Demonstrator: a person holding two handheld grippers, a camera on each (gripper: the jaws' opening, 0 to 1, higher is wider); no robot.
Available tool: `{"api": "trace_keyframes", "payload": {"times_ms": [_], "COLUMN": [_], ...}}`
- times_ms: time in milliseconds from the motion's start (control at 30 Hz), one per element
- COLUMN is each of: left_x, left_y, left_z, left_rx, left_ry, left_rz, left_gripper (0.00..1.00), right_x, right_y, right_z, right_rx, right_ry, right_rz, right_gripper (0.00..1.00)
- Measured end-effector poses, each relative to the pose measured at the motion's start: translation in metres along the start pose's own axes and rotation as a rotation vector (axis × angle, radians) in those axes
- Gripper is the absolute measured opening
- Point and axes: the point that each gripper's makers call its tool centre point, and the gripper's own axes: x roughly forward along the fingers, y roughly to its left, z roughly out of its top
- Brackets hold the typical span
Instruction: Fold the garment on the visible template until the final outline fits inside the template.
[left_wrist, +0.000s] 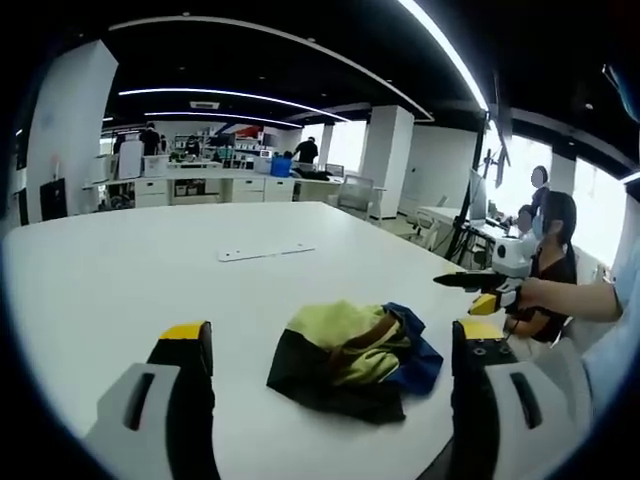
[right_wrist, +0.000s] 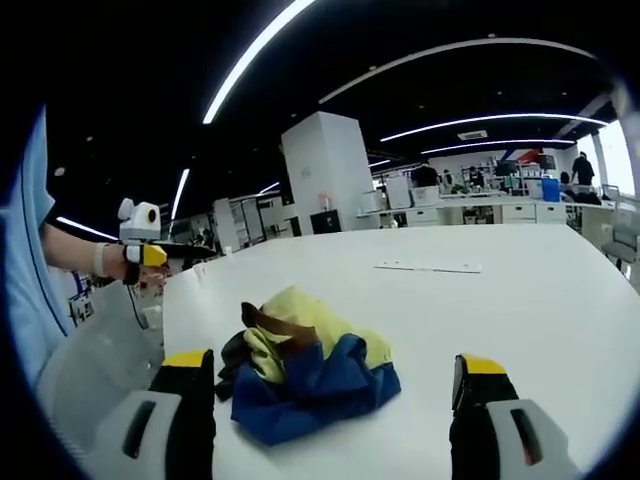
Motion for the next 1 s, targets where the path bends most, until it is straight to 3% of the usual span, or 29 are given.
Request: {"api": "trace_keyframes", "payload": {"times_ms": [333,667,800,1000], "left_x": [0.003,0.000,-0.002,-0.001], "left_y": [-0.002,-0.006,-0.006,-0.008], "left_z": [-0.001,-0.016,-0.020,-0.024], "left_rx": [0.013,0.142,0.156,0.178], "left_ry": [0.005,0.065,0.060,0.035], "left_rz": [-0.019,-0.076,-0.087,-0.111], "left_gripper": [0.97,0.96,0.96,0.93], "right_x": [-0.002,-0.010,-0.012,-0.006], "right_y": [0.004,0.007,0.007,0.012], "right_z": [-0.003,0.004,0.011,0.014], "right_rx": [0.007,-0.030,-0.028,-0.098], "right_ry": [0.010,0.060,0.052,0.097], "right_rz": [-0.003,-0.006,-0.024,-0.037], "right_gripper": [1.00,1.00,1.00,1.00]}}
